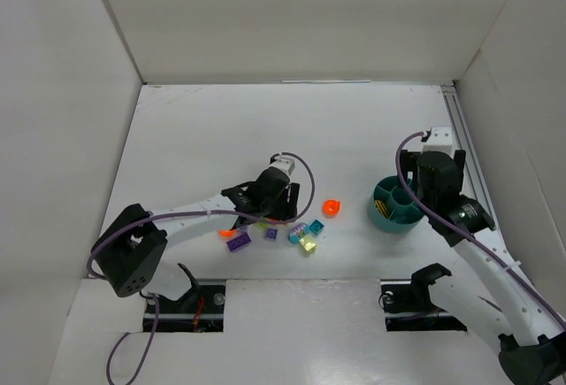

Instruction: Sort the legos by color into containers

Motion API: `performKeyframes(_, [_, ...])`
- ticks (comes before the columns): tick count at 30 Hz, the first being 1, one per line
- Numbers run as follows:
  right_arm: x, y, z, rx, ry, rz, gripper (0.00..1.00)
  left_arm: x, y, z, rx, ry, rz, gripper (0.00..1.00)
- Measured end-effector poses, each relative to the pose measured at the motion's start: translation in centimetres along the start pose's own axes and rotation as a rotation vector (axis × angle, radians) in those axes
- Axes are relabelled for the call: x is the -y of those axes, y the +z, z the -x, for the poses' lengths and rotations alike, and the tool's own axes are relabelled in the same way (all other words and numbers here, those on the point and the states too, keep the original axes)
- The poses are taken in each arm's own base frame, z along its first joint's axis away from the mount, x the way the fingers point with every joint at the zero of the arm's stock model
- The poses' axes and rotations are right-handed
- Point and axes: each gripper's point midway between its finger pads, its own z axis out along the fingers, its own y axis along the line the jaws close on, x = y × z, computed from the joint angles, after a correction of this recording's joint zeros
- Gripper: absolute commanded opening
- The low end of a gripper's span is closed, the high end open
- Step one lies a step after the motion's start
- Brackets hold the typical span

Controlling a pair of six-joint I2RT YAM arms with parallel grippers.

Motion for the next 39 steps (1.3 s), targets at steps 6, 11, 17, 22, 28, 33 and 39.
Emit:
performKeyframes(6, [1.7, -0.3, -0.1, -0.002, 0.024, -0.046, 1.0, 0.0, 0.6, -1.3, -0.039, 0.023, 0.019, 0.54])
performKeyframes(11, [1.9, 0.0, -0.5, -0.02, 0.015, -0.057, 1.0, -0.4, 1.0, -1.8, -0.047, 0.028, 0.048, 0.49])
performKeyframes(17, [1.5, 0.5, -1.0, -0.048, -0.005, -0.058, 1.0, -0.3, 1.4, -2.4, -0.057, 0.046, 0.069, 0.42])
performKeyframes(22, [1.5, 0.5, -1.0, -0.049, -0.006, -0.057, 1.0, -0.1, 1.7, -2.5, -0.059, 0.053, 0.09, 0.28])
performKeyframes(28, [1.7, 0.5, -0.8, -0.045, -0.003, -0.06, 1.0, 0.2, 1.5, -1.8, -0.04, 0.05, 0.106, 0.21])
performKeyframes(33, [2.3, 0.2, -0.5, -0.03, 0.008, -0.074, 1.0, 0.7, 0.7, -0.3, -0.003, 0.044, 0.101, 0.2])
performKeyframes(39, [4.4, 0.3, -1.2, -0.058, 0.028, -0.156, 1.0, 5.6, -1.4, 5.5, 0.139, 0.085, -0.049, 0.2])
